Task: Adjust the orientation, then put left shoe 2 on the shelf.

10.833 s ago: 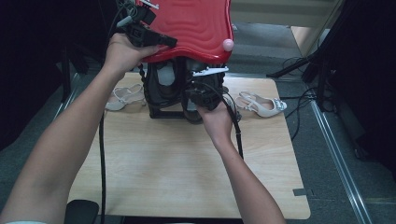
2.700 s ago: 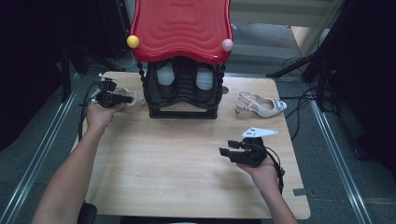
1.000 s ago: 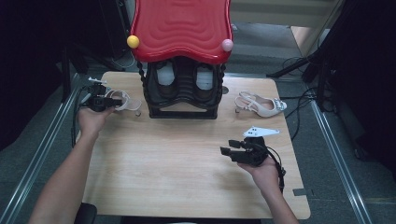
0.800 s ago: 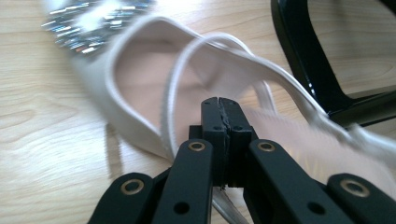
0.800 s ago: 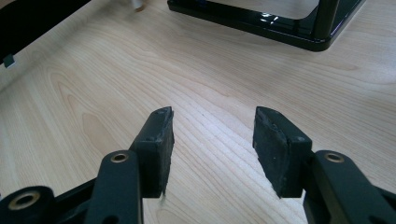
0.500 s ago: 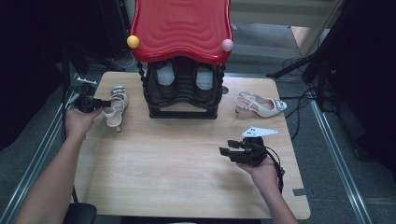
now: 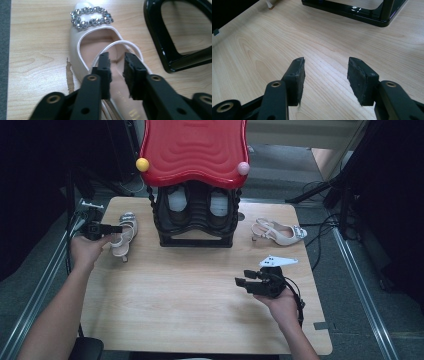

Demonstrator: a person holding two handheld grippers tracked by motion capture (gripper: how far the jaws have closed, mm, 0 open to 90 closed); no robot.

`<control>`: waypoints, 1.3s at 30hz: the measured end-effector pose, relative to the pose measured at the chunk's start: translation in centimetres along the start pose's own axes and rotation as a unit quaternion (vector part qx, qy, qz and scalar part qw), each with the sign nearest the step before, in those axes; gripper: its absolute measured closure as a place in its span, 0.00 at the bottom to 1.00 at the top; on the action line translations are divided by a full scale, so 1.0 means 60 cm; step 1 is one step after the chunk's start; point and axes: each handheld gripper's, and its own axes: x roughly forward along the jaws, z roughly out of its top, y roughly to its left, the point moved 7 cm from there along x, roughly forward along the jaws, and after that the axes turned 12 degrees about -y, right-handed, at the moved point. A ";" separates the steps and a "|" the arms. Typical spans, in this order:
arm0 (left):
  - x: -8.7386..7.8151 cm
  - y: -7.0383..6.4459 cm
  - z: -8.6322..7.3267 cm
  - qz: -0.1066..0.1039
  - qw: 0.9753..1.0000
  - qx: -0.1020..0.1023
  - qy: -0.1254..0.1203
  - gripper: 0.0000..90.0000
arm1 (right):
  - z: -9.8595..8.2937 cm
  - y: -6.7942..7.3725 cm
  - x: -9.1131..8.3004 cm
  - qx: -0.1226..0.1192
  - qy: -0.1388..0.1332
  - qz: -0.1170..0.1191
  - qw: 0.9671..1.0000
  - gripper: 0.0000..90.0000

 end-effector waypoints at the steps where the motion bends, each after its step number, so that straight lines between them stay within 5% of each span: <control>1: -0.004 -0.001 0.001 0.001 1.000 0.000 -0.004 0.80 | 0.000 0.000 0.000 -0.001 0.000 0.000 1.000 0.55; 10: -0.019 0.000 -0.006 0.021 1.000 0.001 -0.020 0.63 | 0.001 0.001 0.004 -0.003 0.003 0.002 1.000 0.55; 18: -0.021 0.010 -0.017 0.025 0.999 -0.020 -0.035 0.62 | 0.003 0.003 0.010 -0.004 0.005 0.006 1.000 0.55; 28: -0.036 0.021 -0.019 0.041 0.998 -0.022 -0.045 0.59 | 0.004 0.006 0.016 -0.006 0.008 0.009 1.000 0.55; 39: -0.001 0.031 -0.029 0.065 0.997 -0.030 -0.032 0.59 | 0.002 0.008 0.019 -0.009 0.014 0.008 1.000 0.55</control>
